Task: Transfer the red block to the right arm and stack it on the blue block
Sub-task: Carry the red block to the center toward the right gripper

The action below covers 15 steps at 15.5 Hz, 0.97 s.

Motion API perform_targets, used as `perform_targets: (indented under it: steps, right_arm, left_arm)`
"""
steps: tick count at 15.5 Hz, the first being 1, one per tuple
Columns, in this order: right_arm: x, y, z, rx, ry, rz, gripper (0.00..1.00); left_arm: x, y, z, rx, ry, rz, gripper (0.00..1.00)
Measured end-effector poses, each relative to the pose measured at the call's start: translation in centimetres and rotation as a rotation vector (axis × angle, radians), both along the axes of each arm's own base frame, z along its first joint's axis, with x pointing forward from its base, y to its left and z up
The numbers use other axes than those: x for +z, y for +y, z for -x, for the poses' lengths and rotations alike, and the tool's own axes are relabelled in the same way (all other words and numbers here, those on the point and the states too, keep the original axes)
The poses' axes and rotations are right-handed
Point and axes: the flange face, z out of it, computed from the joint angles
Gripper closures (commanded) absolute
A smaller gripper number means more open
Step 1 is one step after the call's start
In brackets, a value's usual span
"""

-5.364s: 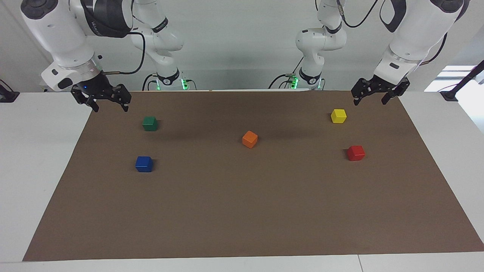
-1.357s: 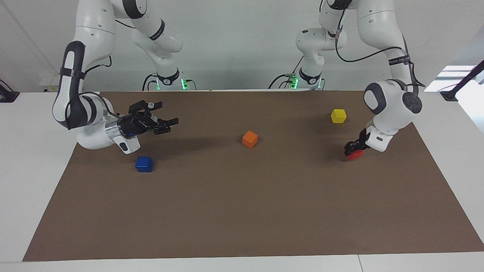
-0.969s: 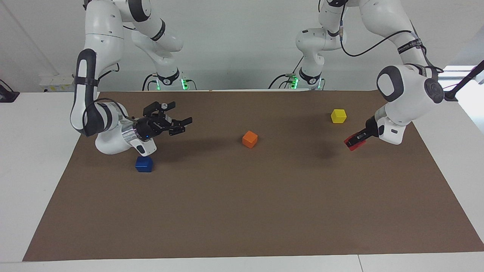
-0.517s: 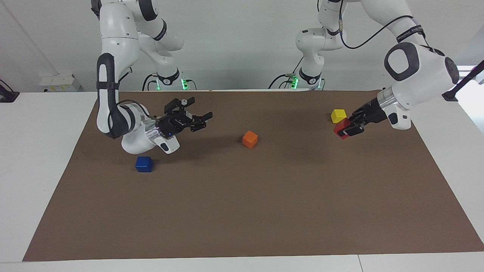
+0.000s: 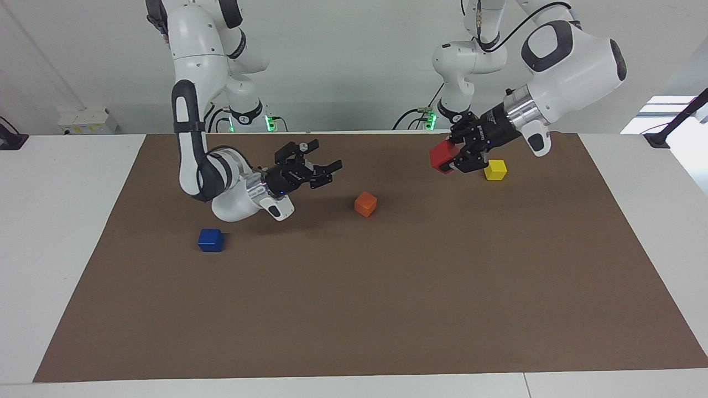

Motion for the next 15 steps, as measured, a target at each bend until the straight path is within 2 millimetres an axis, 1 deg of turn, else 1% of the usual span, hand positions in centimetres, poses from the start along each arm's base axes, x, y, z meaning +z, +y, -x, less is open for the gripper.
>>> perform_targets:
  steps: [1,3,6,7,9,11,13,15]
  right_arm:
    - [-0.1,0.4,0.1,0.002,0.003,0.004,0.0]
    - [-0.3,0.5,0.1,-0.005,0.008,0.016,0.0]
    - [-0.5,0.9,0.0,-0.017,0.018,0.023,0.0]
    - [-0.4,1.6,0.1,-0.024,0.023,0.013,0.0]
    - [-0.4,3.7,0.5,-0.035,0.026,0.004,0.0]
    - [-0.4,5.3,0.9,-0.045,0.028,0.003,0.0]
    - [-0.5,5.9,1.1,-0.05,0.028,0.003,0.0]
    - [-0.5,5.8,1.0,-0.053,0.028,0.004,0.0]
  left_arm:
    - [0.4,-1.1,0.3,0.034,0.028,0.02,1.0]
    - [0.6,-2.8,0.8,0.065,0.062,0.074,1.0]
    - [-0.3,-5.1,1.5,0.141,0.088,0.163,1.0]
    - [-0.8,-6.0,1.9,0.168,0.087,0.187,1.0]
    - [-1.6,-8.1,3.0,0.206,0.075,0.217,1.0]
    - [-2.1,-10.0,4.1,0.221,0.052,0.222,1.0]
    - [-2.3,-11.0,4.8,0.227,0.035,0.221,1.0]
    - [-2.5,-11.2,5.1,0.221,0.026,0.22,1.0]
